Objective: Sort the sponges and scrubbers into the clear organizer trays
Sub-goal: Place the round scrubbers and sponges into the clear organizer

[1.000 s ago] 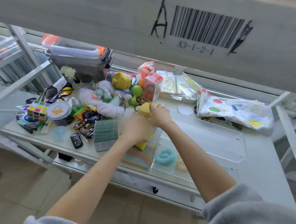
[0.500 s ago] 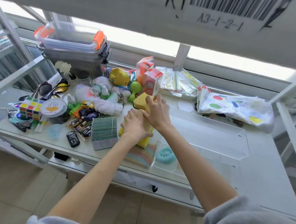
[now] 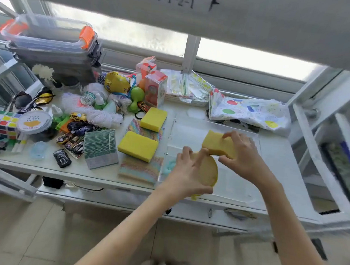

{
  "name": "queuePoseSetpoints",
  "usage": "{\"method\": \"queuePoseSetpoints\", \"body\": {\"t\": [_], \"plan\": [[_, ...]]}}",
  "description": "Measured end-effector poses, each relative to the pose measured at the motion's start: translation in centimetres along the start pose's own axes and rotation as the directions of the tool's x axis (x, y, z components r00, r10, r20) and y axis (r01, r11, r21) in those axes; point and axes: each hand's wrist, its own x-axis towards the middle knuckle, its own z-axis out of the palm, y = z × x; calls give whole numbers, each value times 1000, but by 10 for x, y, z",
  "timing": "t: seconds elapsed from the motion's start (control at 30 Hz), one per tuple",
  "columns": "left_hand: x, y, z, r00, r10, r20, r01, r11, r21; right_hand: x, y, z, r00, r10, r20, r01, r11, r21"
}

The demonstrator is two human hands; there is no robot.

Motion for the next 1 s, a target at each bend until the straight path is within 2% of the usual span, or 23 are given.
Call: {"method": "queuePoseSetpoints", "body": {"t": [0.1,0.27,0.43,0.63,0.83,1.0], "plan": [[3,19,27,994,82,66,-80,996,-35,-28,45,-14,996,91,-10,-91,996,15],[19,34,49,989,141,53,-139,989,-45,-49,100,-22,987,157,46,-152,985,-86],[40,42,60,987,155,42,-154,988,-21,-51,118,-11,977,134,166,-103,978,-182],[45,38,67,978,208,-9,-208,978,-12,-45,113,7,984,30,175,6,979,-203],[47,31,67,988,151,-42,-149,988,48,-33,108,18,981,-45,190,104,945,-309],[49,32,67,989,147,-3,-146,986,85,-30,114,12,976,-61,211,70,997,-31]]}}
